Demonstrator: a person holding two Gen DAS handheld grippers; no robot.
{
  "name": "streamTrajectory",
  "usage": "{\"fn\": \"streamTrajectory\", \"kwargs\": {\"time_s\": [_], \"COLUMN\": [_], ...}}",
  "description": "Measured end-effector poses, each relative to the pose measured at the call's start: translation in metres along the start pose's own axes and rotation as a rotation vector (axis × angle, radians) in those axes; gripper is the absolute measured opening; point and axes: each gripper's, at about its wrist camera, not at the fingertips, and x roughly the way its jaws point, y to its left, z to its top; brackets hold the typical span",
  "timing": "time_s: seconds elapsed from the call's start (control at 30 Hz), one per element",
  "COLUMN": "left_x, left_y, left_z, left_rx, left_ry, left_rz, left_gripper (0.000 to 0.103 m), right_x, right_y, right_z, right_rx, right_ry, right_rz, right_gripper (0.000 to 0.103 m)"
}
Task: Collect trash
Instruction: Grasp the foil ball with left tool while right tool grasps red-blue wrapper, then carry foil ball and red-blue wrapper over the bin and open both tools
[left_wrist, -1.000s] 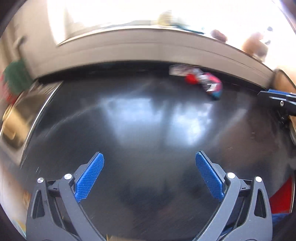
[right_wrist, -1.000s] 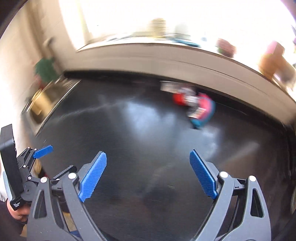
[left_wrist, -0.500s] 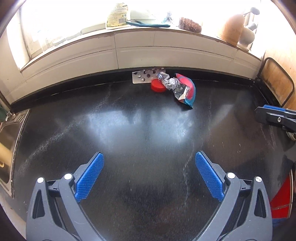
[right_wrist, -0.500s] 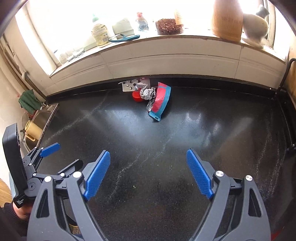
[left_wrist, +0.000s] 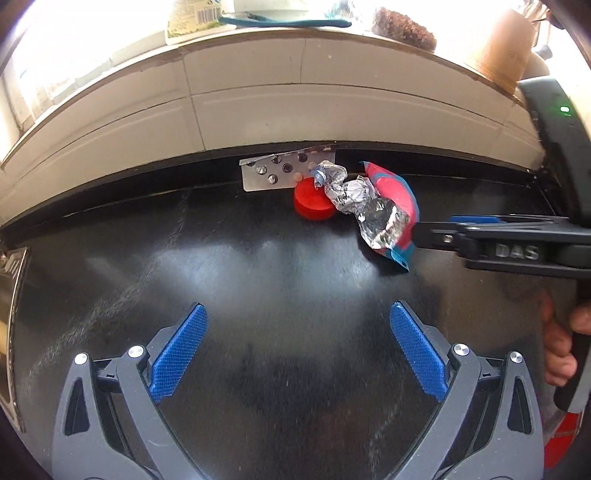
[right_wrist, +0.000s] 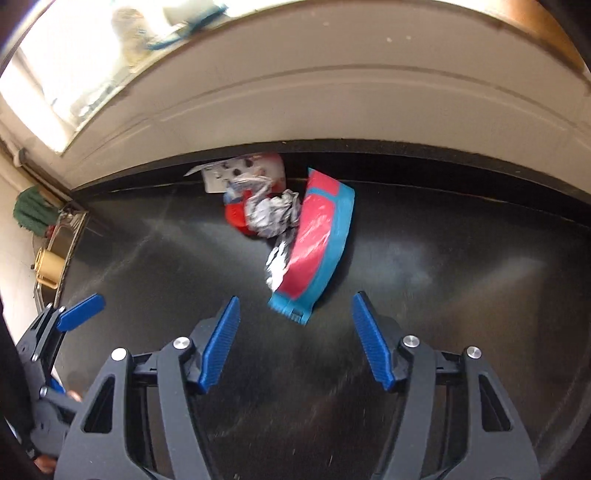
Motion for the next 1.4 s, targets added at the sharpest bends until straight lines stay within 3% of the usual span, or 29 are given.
{"fn": "streamTrajectory", "kwargs": {"time_s": [0.17, 0.3, 0.33, 0.7, 0.77, 0.87, 1.13, 1.4], "left_x": [0.027, 0.044, 0.048, 0.1, 0.106, 0.105, 0.056, -0.007], "left_y": [-0.002, -0.009, -0.011, -0.053, -0.057, -0.061, -0.051, -0.038], "left_z": [0.022, 0.043, 0.048, 0.085, 0.085, 0.082, 0.064, -0.003], "left_rx": [-0.003, 0.025, 0.035, 0.185, 0.203, 0.222, 0.185, 0.101], "left_ry": [0.003, -0.013, -0.017, -0.038, -0.02, -0.019, -0.044, -0.007], "left_rz": [-0.007, -0.003, -0.004, -0.008, -0.009, 0.005, -0.018, 0.002], "left_gripper": [0.096, 0.096, 0.096, 0.092, 0.064, 0.037, 0.034, 0.034], "right_x": [0.037, 0.039, 0.037, -0.002, -0.003, -0.01, -0.031, -0.06], "right_y": [-0.012, -0.015, -0.017, -0.068, -0.07, -0.08, -0.075, -0.034], "right_z": [0.021, 0.023, 0.023, 0.012, 0.011, 0.005, -0.013, -0.047], "right_rx": [0.003, -0.055, -0.064, -0.043, -0.026, -0.007, -0.022, -0.09], "right_ry": [0.051, 0.063, 0.059, 0.036, 0.032, 0.028, 0.011, -0.011], "right_rz": [0.01, 0.04, 0.04, 0.037, 0.037, 0.036, 0.024, 0.008], "right_gripper": [0.057, 0.022, 0.02, 0.019, 0.019, 0.019, 0.019, 0.019]}}
